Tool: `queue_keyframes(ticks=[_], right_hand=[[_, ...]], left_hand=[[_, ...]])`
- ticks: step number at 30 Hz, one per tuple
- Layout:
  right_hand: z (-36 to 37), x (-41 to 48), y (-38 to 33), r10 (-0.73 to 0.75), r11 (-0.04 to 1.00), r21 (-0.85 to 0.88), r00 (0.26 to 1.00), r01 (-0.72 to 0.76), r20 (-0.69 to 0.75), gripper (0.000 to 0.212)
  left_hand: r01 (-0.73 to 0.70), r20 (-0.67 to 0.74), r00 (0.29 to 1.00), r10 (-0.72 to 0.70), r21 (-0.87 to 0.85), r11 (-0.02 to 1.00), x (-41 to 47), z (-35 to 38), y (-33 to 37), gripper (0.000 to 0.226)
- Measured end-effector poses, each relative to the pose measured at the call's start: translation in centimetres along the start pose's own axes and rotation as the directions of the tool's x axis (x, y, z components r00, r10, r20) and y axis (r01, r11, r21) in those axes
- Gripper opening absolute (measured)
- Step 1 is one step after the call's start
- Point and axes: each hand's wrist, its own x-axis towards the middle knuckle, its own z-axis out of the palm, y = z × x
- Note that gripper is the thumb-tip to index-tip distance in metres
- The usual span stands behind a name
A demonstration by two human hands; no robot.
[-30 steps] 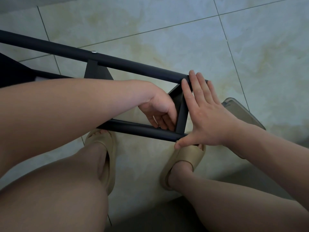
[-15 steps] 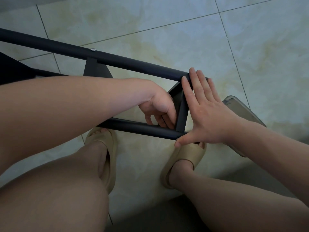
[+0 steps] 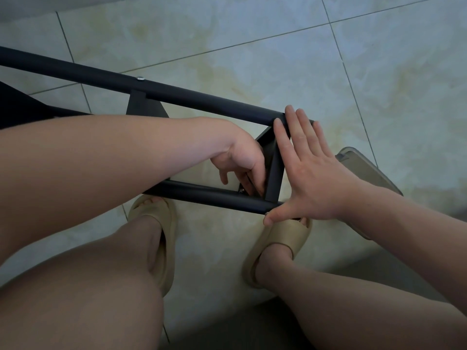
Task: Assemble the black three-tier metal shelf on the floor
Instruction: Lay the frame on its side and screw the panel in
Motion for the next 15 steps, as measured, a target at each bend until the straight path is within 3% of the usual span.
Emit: queue_keyframes(ticks=[5, 11, 15], right_hand=[[0.05, 0.01, 0.00, 0.001, 1.000, -0.006, 1.000, -0.001, -0.008, 0.157], [0.13, 0.05, 0.00, 0.001, 1.000, -0.004, 1.000, -0.001, -0.011, 0.157], [0.06, 0.05, 0.02, 0.000, 1.000, 0.001, 1.000, 0.000, -0.014, 0.158]], left_hand=[[0.008, -0.020, 1.000, -0.007, 0.063, 0.998, 0.03, 0.10, 0.01, 0.029], [-0.032, -0.019, 0.999, 0.033, 0.034, 0.999, -0.08, -0.01, 0.12, 0.041], [0.004, -0.020, 1.000, -0.004, 0.008, 1.000, -0.24, -0.10, 0.11, 0.036]])
